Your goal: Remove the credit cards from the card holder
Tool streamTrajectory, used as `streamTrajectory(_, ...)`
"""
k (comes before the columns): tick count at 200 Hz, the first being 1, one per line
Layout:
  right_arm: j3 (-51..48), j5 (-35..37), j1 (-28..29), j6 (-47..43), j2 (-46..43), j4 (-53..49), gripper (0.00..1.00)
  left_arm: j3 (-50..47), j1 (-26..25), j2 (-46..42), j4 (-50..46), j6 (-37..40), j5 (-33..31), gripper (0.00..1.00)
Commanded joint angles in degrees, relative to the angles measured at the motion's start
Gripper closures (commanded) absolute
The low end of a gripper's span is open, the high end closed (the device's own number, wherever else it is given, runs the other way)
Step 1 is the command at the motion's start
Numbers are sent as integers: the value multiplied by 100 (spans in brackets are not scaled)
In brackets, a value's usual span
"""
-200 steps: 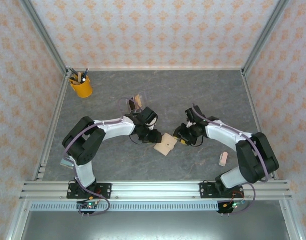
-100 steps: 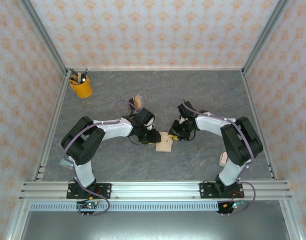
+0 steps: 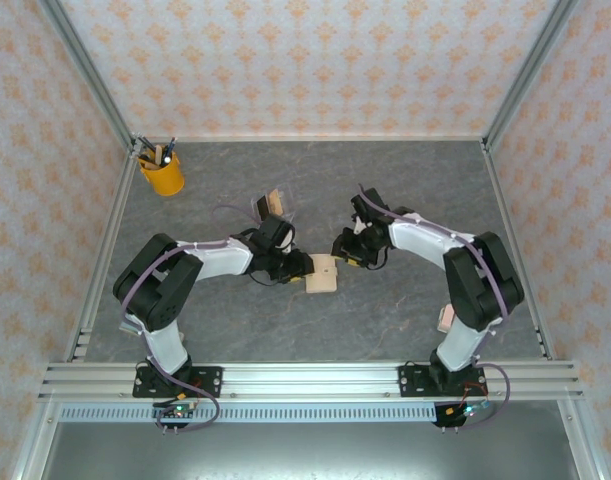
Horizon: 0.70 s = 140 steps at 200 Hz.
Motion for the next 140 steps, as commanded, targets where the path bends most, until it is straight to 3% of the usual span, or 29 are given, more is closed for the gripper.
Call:
streamTrajectory(1,-156,-112,87,-199,-159,-247,65,-119,57,-60,391,-305,35,63)
streamTrajectory(39,-166,-558,246,-157,141,45,73,-161,118,70,480,-386,177,63)
streamTrajectory(80,-134,-584,275,-143,516,151,75,-226,125,180,672,-404,381,63)
streamTrajectory(140,-274,-545,275,82,769,360,77,-389,120,79,1771,-621,959,65)
